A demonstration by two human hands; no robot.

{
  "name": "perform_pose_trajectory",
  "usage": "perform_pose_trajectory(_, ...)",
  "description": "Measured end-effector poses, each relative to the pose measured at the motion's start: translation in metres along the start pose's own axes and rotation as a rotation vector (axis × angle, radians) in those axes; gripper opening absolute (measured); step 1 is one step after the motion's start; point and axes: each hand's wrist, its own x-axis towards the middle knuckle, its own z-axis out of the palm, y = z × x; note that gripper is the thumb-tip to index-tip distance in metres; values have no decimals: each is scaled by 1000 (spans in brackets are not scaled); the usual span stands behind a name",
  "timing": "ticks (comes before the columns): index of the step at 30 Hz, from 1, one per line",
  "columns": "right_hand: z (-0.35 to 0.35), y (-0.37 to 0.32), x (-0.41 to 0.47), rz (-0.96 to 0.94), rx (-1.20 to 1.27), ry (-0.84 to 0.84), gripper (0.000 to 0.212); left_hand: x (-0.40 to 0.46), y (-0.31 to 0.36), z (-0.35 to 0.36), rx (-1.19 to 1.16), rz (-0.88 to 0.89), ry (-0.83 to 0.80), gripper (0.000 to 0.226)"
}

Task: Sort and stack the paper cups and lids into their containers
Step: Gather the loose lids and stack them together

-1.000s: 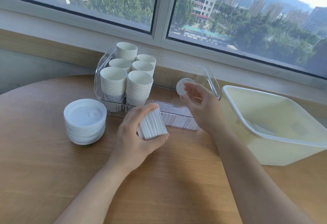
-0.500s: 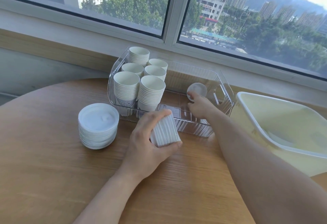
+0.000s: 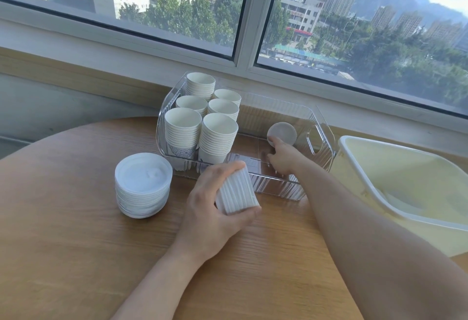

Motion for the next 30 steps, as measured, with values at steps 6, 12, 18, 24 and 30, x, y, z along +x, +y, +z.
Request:
perform_pose_trajectory(6,-3,-1,-5,-48,-4,23,61,1,-1,1,0,-3,-4,74)
perform_pose_trajectory(12,-4,-4,-9,-165,122,404,32,0,-1,-1,2,-10,-8,75)
perform_pose_trajectory(18,-9,-1,0,-32,143,243,75,0,-1,0,-2,-20,-9,76)
perform_pose_trajectory(24,-10,0,-1,-69,197,335,70,0,-1,0,-6,-19,-15,75)
perform_pose_trajectory(30,-18,-7,-12,-167,416,417,38,1,-1,0,-3,-15,-5,76)
